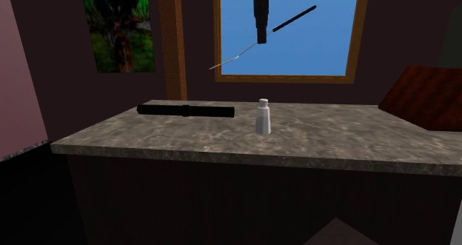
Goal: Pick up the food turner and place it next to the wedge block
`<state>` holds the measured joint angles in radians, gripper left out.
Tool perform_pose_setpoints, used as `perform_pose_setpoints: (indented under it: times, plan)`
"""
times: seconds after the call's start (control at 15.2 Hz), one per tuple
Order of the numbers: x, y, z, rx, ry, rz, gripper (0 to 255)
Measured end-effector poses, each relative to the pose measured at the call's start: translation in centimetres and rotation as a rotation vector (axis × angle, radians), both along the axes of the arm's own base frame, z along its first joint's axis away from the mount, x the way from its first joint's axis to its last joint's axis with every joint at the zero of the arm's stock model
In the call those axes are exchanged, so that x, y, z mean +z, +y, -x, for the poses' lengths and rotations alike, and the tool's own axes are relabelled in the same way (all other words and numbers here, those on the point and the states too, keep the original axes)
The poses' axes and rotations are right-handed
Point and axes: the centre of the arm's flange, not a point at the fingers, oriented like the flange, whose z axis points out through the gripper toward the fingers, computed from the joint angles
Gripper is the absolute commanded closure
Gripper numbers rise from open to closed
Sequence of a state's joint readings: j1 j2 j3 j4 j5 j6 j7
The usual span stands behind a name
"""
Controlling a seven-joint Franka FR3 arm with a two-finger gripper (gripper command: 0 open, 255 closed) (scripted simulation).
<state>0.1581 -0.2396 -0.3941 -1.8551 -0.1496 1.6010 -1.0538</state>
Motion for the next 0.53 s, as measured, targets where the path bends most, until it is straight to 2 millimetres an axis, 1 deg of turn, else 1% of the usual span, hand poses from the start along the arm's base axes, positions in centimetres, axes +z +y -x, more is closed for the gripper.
perform_pose_setpoints:
  times: [0.53]
  plan:
    - [0.4, -8.2, 6.8, -0.001, 0.0, 0.0, 255]
